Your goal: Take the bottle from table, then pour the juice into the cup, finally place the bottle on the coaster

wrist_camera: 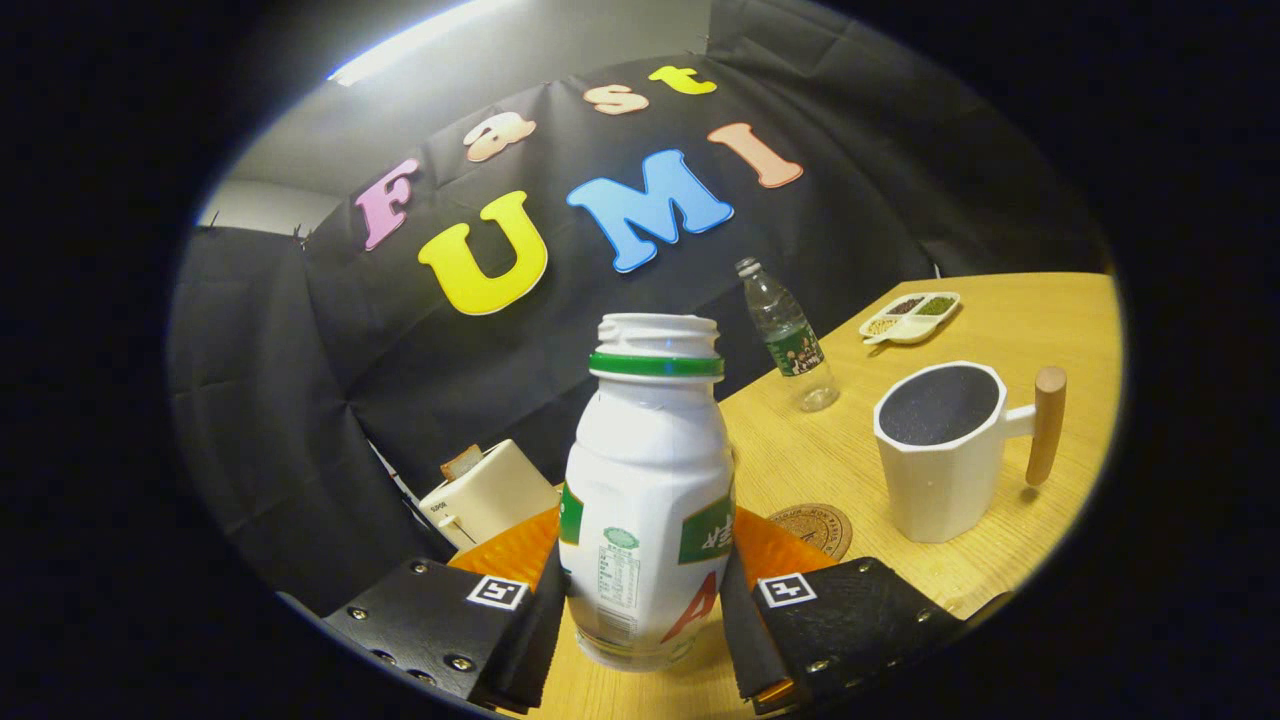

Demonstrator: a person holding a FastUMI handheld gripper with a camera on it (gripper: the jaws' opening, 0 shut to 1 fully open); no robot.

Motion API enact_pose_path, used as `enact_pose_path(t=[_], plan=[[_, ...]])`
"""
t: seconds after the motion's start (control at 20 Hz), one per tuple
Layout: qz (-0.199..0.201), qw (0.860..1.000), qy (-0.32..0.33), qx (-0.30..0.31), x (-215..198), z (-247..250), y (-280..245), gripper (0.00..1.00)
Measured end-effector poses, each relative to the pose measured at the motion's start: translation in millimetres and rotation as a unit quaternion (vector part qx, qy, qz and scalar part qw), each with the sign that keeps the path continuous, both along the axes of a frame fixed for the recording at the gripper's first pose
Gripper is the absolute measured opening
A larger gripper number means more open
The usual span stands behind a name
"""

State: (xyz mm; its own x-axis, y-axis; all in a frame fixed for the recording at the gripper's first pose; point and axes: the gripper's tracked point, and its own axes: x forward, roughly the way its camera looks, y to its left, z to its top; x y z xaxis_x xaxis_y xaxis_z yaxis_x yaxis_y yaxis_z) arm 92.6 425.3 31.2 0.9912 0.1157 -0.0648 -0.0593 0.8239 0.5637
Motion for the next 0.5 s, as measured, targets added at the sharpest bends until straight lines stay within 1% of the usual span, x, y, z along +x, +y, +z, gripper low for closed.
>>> enact_pose_path(t=[0.15, 0.25, 0.4, 0.5], plan=[[0.006, 0.999, 0.006, 0.053, 2.4, -1.7, -6.1, 0.69], [0.009, 0.995, 0.005, 0.097, 4.8, -1.4, -10.1, 0.69], [0.02, 0.985, 0.001, 0.173, 3.7, 2.2, -10.9, 0.68], [0.021, 0.977, 0.001, 0.21, 3.6, 0.4, -15.2, 0.69]])
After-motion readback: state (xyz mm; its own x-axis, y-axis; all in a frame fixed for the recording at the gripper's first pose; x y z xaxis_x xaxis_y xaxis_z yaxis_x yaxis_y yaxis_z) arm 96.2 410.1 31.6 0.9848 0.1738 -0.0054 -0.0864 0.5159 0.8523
